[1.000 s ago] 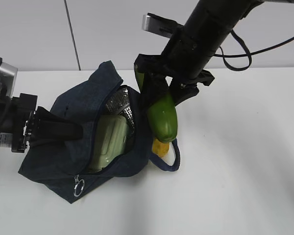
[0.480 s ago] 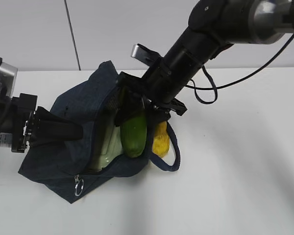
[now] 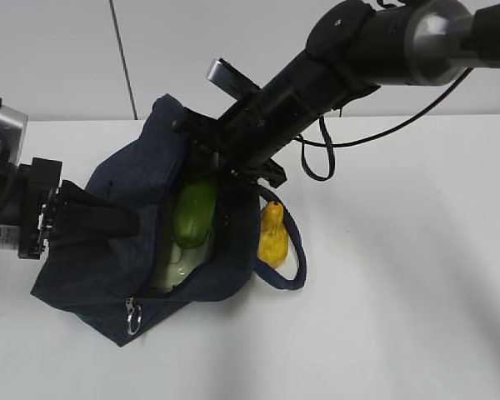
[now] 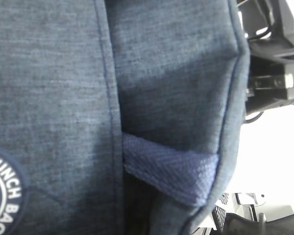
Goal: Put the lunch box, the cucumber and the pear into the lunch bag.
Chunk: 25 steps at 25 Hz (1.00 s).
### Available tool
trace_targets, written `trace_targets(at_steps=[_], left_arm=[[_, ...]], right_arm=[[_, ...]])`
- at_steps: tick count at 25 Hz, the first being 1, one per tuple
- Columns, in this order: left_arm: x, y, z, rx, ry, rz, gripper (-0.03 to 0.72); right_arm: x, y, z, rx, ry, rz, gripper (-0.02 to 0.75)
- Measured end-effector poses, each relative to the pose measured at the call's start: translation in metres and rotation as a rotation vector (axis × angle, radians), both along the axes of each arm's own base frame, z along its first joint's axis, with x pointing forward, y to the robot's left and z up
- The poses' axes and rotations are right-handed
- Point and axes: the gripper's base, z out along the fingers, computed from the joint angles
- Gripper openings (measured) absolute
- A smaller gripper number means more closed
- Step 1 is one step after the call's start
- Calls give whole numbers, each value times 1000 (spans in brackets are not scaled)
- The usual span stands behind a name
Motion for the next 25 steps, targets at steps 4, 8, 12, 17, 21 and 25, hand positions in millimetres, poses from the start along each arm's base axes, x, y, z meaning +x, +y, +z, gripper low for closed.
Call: trace_targets(at_steps=[4, 8, 12, 17, 21, 25], left_arm=[[0, 0, 0, 0, 0, 0, 1], [0, 0, 0, -3, 1, -3, 1], [0, 0, 0, -4, 1, -4, 1], [0, 0, 0, -5, 1, -5, 1], [0, 0, 0, -5, 1, -6, 1], [0, 0, 0, -5, 1, -6, 1]], right_arm=[[-2, 10, -5, 44, 13, 19, 382], [-2, 15, -17, 85, 54, 37, 412], [-1, 16, -22, 88, 56, 51, 544], [-2, 14, -19, 70, 42, 92, 594], [-2, 12, -10, 13, 16, 164, 587], [2, 6, 3, -113, -21, 221, 577]])
